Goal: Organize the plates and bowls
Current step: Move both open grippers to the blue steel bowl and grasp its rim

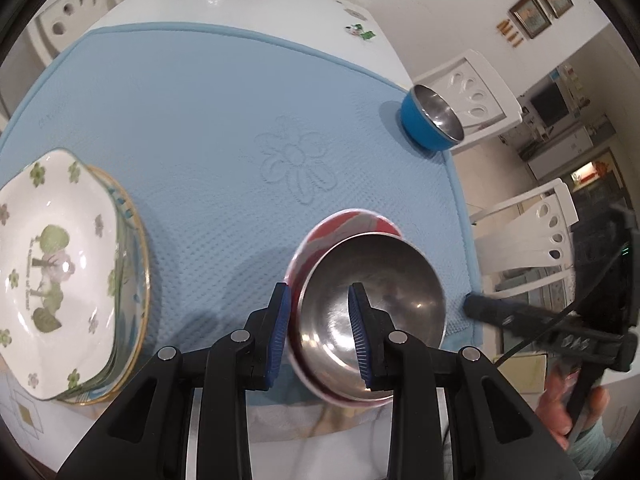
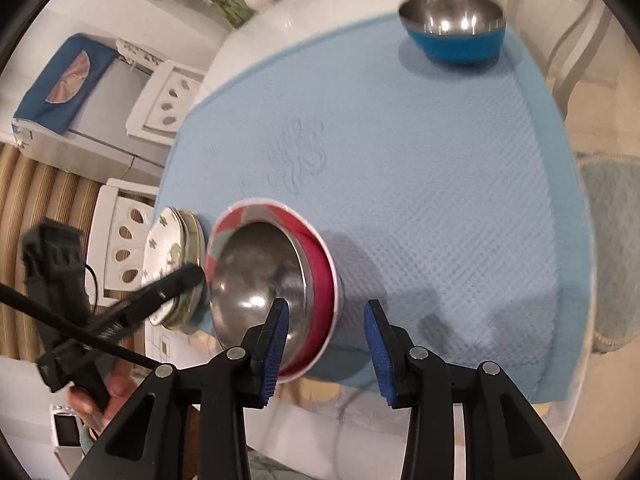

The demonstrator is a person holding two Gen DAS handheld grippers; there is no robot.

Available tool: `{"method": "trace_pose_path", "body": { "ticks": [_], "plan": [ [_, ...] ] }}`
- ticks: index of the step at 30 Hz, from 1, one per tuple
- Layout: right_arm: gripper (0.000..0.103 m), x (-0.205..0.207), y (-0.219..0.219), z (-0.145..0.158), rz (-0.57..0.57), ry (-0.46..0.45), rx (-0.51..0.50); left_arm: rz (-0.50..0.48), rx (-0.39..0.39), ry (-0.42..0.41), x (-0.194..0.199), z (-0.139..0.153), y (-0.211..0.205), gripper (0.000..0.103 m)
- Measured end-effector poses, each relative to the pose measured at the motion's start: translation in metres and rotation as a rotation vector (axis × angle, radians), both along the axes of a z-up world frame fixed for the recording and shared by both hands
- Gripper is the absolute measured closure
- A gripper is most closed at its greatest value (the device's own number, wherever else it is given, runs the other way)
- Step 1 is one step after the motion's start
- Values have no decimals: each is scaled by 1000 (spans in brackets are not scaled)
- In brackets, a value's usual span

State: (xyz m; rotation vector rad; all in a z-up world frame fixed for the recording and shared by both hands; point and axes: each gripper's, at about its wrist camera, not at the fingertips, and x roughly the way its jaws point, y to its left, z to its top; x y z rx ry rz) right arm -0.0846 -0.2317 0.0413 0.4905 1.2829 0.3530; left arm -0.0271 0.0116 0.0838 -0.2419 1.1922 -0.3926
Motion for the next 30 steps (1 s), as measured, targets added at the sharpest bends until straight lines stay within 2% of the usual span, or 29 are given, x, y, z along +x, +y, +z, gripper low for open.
{"method": "trace_pose_path", "body": {
  "ticks": [4, 8, 10, 11, 12, 14, 16, 18, 21, 25, 27, 30],
  "plan": [
    [65, 2, 8, -4, 22, 5, -10, -34, 0, -25, 7, 12, -12, 76],
    [65, 11, -5, 20, -15, -86, -55, -120, 30, -90, 27, 35, -38, 76],
    [65, 18, -21, 31, -74, -131, -65, -167, 93, -152, 41, 49, -51, 76],
    [61, 24, -33, 37, -116, -155, -69, -189, 140, -196, 53, 60, -60, 69],
    [49, 31, -45, 41, -160, -168, -70, -193, 150, -212, 61, 66, -64, 58],
    [43, 46, -68, 43, -247, -175, -54, -196, 124, -234, 89, 79, -73, 42],
    [44, 64, -92, 40, -321, -162, -15, -223, 78, -245, 115, 84, -84, 42],
    [43, 84, -113, 33, -410, -144, -5, -270, 58, -233, 143, 82, -104, 42],
    [43, 114, -133, 27, -497, -138, -24, -349, 76, -193, 183, 66, -140, 42],
    [45, 143, -152, 16, -527, -122, -40, -422, 17, -69, 235, 31, -183, 43],
    [50, 157, -155, 7, -527, -115, -46, -437, 12, -35, 250, 13, -199, 44],
    [51, 174, -157, -6, -518, -93, -50, -464, 0, -8, 263, -6, -217, 57]
  ]
}}
